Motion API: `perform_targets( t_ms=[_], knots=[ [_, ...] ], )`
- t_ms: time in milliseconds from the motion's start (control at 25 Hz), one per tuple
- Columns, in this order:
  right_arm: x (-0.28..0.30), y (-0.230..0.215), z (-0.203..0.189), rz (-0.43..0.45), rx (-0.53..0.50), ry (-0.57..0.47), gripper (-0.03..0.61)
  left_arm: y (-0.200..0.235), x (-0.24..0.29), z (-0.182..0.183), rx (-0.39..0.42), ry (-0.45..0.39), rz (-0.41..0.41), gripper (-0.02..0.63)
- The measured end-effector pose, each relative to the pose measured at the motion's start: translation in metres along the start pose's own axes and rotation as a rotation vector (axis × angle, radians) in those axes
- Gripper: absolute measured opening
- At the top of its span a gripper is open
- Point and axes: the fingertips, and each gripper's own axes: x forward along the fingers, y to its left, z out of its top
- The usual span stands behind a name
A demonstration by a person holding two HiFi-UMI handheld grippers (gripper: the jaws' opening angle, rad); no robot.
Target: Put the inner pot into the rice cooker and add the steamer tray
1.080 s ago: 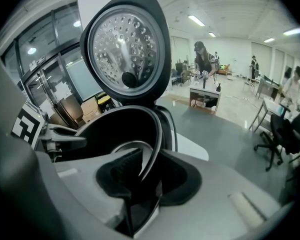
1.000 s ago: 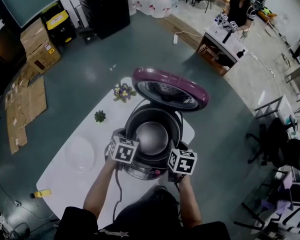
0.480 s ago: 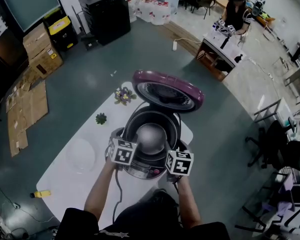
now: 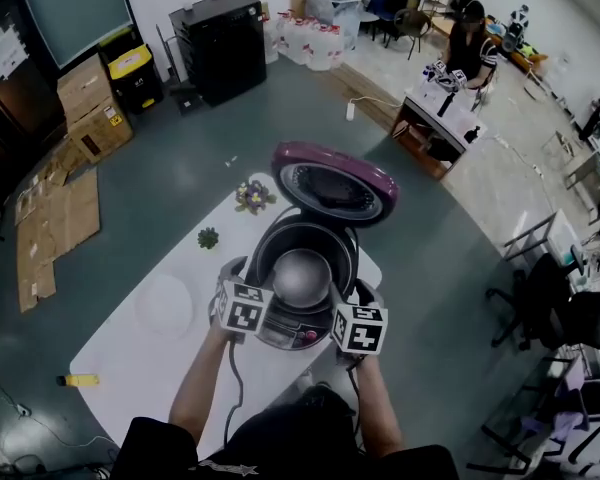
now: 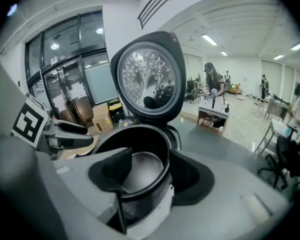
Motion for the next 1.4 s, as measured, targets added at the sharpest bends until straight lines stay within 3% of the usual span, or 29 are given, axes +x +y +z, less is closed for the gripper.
perform_targets(
  t_ms=[320,520,680,960,1040,1400],
  knots=[
    [-0.045,0.036,0.020,0.072,-0.148,-0.130,0.238,0.013,-0.073,0.010,-0.065,-0.158,0.096,0.240],
    [-0.073,0.079,0.026,0.193,-0.205,-0.233,0.238,0.020,-0.126,-0.006,-0.098,-0.231,0.163,0.215],
    [-0.096,0.122,0.020,0.288,-0.254,-0.293,0.238,0.025,-0.175,-0.033,-0.130,-0.280,0.233,0.179],
    [-0.134,0.202,-0.006,0.417,-0.374,-0.340,0.182,0.040,-0.255,-0.097,-0.213,-0.324,0.385,0.094],
    [-0.143,0.223,-0.017,0.436,-0.420,-0.353,0.122,0.043,-0.274,-0.119,-0.239,-0.324,0.425,0.070],
    [-0.179,0.305,-0.076,0.518,-0.539,-0.383,0.021,0.051,-0.356,-0.212,-0.334,-0.305,0.545,0.011]
  ],
)
